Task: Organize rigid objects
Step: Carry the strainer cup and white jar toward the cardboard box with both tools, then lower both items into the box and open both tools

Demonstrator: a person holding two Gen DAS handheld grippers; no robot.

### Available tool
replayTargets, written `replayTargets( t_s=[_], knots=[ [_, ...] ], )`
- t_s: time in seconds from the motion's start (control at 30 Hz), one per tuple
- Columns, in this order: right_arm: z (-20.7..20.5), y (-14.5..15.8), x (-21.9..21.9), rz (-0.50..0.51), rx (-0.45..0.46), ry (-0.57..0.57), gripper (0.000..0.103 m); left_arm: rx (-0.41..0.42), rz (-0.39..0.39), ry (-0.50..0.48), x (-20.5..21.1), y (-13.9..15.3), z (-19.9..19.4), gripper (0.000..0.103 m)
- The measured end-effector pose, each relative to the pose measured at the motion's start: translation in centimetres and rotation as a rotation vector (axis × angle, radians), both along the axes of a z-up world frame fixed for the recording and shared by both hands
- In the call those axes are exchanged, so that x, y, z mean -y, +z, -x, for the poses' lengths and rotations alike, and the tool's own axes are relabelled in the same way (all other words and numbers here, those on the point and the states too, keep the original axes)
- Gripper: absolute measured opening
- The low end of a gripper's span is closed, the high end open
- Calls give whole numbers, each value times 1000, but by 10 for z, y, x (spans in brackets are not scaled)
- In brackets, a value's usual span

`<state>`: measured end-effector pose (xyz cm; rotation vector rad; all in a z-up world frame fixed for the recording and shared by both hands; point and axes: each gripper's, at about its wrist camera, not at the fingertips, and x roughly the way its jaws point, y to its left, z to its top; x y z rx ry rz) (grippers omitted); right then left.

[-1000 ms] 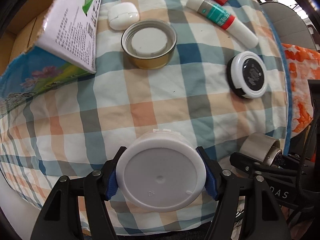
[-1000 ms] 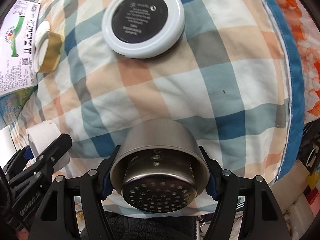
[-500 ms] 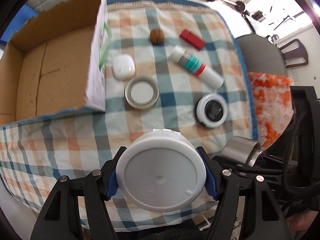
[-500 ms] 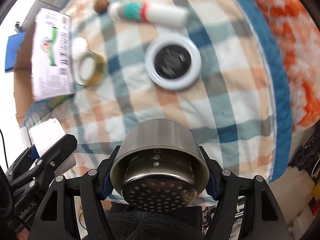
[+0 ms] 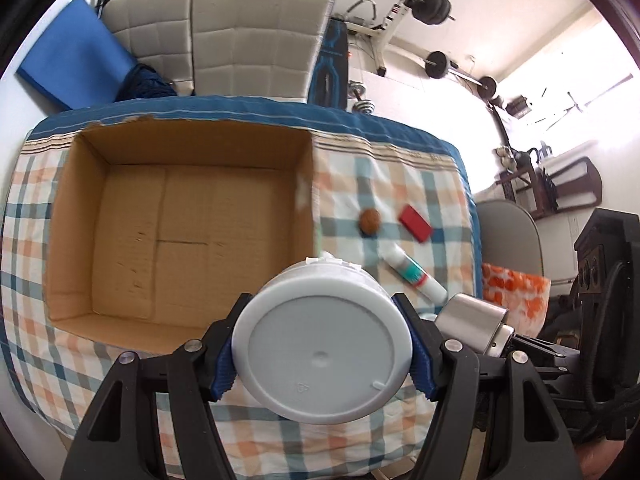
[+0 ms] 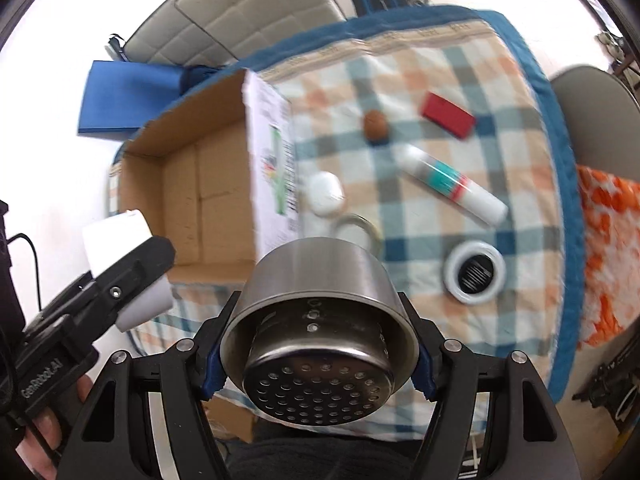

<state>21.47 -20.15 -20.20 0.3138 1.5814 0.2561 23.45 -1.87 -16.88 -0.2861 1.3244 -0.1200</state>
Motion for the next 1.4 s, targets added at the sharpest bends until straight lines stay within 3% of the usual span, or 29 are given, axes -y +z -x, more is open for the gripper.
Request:
replayTargets(
  t_s=[0.13,0.23,0.53,0.77,0.93,1.27,1.4],
  knots=[
    [-36,6,-54,-29,4,28,73,-3,-27,17,-55,-3,-28,66],
    [-66,-2,-96,-40,-2,43,73,-22,-43,28,-90,-21,-57,66],
    [-157,-76,-185,94,-40,57,73,-166,-22,30,-164,-119,-130,66],
    [-187,-134,-216,236,-42,92,73,-258,49,41,-172,-178,-146,66],
    [-193,-155,-222,277,-53,79,73,-317,88,70,-171,-204,-151,66],
    [-202,-182,-225,269,-83,27,74,-327,108,84,-167,-208,-158,67],
    [-209,-185,-228,258,-112,29,78,-330,124,82,-170,-206,-161,72]
  ],
)
